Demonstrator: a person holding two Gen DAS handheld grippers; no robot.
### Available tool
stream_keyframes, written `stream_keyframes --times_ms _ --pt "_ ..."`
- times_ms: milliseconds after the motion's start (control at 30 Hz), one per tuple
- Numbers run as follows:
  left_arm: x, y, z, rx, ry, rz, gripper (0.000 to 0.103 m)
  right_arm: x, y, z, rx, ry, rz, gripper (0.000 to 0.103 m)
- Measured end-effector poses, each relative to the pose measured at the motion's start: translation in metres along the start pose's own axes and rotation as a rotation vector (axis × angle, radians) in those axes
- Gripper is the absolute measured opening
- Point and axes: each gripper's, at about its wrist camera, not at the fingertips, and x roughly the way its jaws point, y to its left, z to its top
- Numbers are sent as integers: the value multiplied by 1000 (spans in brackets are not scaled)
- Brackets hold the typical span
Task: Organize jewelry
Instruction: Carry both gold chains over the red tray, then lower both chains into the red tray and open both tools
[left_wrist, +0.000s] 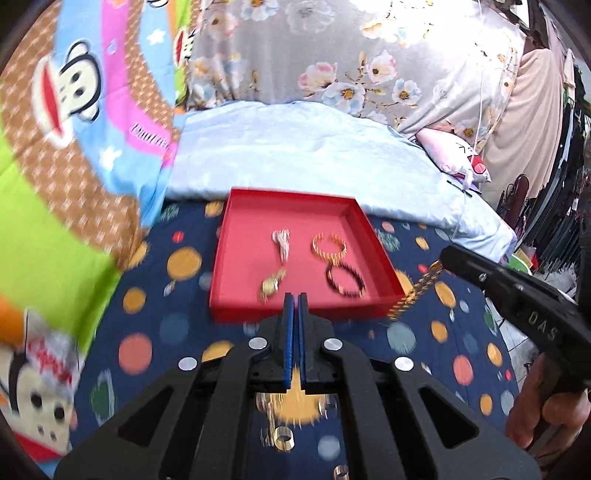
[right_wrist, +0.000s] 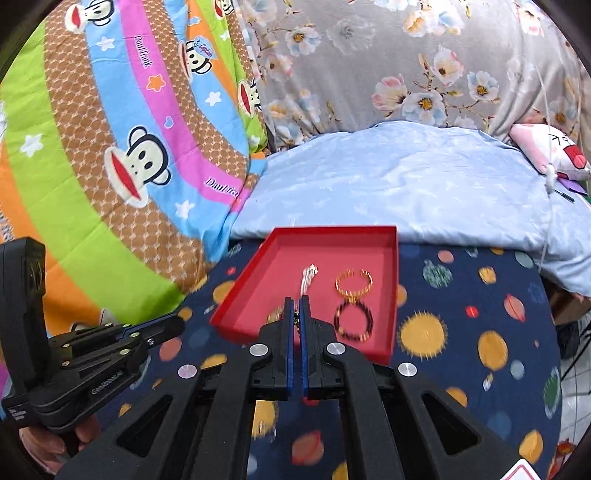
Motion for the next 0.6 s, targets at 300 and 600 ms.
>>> stream_keyframes --times_ms 300,600 --pt "73 9 48 -10 24 1 1 65 -5 34 -3 33 -8 2" --pt "133 20 51 -33 104 16 1 117 -5 29 -6 106 3 2"
